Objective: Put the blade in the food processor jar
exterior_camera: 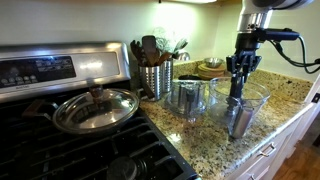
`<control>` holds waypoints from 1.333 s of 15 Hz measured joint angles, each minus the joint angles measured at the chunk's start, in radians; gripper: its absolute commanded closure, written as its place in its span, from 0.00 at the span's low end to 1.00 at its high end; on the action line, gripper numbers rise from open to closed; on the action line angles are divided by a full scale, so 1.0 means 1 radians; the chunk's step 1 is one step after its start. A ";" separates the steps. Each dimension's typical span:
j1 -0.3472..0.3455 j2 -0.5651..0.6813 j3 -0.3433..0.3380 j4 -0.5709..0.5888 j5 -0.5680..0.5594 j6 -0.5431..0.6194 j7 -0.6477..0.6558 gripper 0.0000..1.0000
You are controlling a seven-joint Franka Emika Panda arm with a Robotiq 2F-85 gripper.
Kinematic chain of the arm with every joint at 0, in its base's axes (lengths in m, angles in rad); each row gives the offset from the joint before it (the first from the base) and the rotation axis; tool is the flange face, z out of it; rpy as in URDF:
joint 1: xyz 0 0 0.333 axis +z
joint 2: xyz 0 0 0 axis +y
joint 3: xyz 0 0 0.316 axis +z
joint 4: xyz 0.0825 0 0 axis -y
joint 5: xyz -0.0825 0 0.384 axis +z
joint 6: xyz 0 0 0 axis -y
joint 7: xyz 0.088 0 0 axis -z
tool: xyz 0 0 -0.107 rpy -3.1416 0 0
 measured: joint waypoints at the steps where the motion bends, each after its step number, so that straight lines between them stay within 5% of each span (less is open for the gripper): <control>1: 0.000 0.005 0.000 0.000 0.001 0.004 0.000 0.81; 20: 0.000 0.053 0.000 -0.010 0.009 0.120 -0.002 0.81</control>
